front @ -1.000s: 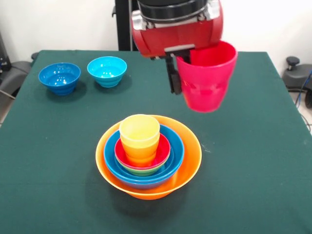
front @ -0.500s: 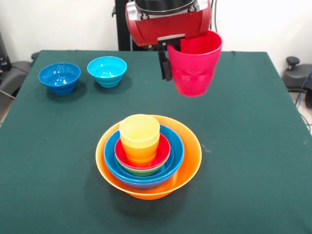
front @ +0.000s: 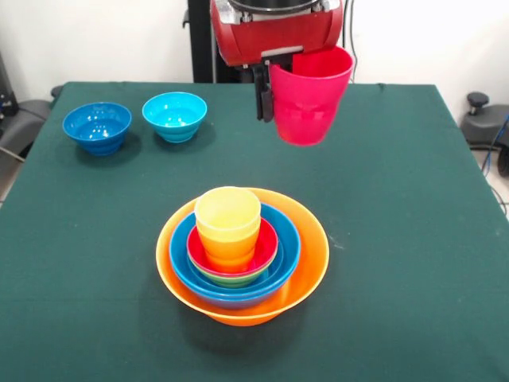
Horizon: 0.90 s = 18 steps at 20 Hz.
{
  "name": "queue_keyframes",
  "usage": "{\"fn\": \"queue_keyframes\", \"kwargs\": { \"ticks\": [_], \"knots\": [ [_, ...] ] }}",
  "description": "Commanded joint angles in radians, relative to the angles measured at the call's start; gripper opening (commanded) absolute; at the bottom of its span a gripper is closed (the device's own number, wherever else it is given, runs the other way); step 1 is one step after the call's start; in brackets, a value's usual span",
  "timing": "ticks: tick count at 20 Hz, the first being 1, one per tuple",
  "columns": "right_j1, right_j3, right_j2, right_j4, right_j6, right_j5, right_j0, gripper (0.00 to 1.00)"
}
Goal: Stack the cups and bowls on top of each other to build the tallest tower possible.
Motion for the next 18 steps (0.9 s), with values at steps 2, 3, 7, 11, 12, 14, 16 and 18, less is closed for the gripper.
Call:
{"fn": "queue_keyframes", "kwargs": {
  "ticks": [2, 3, 7, 11, 12, 14, 16, 18],
  "knots": [
    [0.001, 0.012, 0.074, -0.101, -0.39, 0.045, -0.023, 0.0],
    [0.015, -0.013, 0.076, -0.104, -0.386, 0.046, -0.024, 0.0],
    [0.056, -0.085, 0.085, -0.096, -0.388, 0.045, -0.044, 0.0],
    [0.098, -0.132, 0.088, -0.109, -0.392, 0.011, -0.064, 0.0],
    [0.105, -0.137, 0.09, -0.112, -0.396, 0.005, -0.068, 0.0],
    [0.125, -0.148, 0.09, -0.127, -0.405, -0.022, -0.076, 0.0],
    [0.14, -0.154, 0.09, -0.137, -0.403, -0.049, -0.079, 0.0],
    [0.155, -0.169, 0.09, -0.149, -0.408, -0.057, -0.08, 0.0]
  ]
}}
